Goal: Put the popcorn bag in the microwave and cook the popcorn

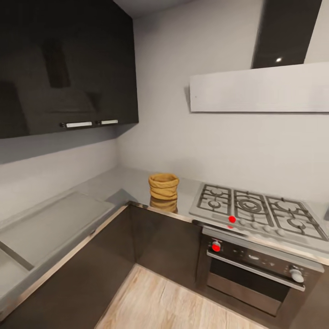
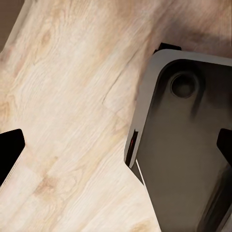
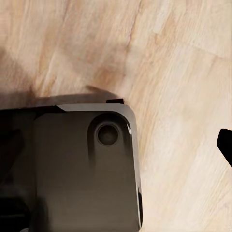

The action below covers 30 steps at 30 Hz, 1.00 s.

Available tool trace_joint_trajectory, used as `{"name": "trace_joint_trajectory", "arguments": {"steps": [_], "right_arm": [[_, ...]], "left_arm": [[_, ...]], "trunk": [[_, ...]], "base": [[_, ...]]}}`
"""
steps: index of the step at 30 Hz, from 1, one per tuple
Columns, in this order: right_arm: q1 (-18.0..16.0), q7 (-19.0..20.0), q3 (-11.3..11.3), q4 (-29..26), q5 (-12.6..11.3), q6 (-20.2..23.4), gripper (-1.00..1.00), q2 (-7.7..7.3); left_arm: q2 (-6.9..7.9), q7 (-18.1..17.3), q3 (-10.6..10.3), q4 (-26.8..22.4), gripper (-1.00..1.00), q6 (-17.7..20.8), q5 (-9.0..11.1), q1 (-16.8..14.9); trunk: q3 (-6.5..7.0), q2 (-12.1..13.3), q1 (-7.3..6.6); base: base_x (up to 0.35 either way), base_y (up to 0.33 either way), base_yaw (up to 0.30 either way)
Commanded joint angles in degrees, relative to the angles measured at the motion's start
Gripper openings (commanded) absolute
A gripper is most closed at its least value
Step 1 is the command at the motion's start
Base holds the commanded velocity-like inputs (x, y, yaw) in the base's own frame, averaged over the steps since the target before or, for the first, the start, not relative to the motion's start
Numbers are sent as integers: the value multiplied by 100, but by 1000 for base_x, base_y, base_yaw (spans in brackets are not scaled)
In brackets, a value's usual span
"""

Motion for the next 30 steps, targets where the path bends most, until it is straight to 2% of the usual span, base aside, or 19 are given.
{"name": "trace_joint_trajectory", "arguments": {"steps": [1, 18, 27, 30], "right_arm": [[-11, 31, -48, 25, 14, -41, 100, -6], [-11, 32, -40, 25, 23, -24, 100, -4], [-13, 41, -63, 11, 19, -13, 100, -7], [-18, 44, -68, -201, 25, -28, 100, -11]], "left_arm": [[-2, 0, 25, -15, 100, 29, -1, 1], [-2, 1, 24, -15, 100, 29, -1, 1], [-10, 1, 42, -23, 100, 21, -1, 1], [-11, 1, 42, -24, 100, 24, -1, 1]], "trunk": [[-10, -8, 5], [-10, -8, 5], [-10, -8, 5], [-10, -8, 5]], "base": [[235, 214, -4], [230, 215, 0], [23, 21, 0], [0, 0, 0]]}}
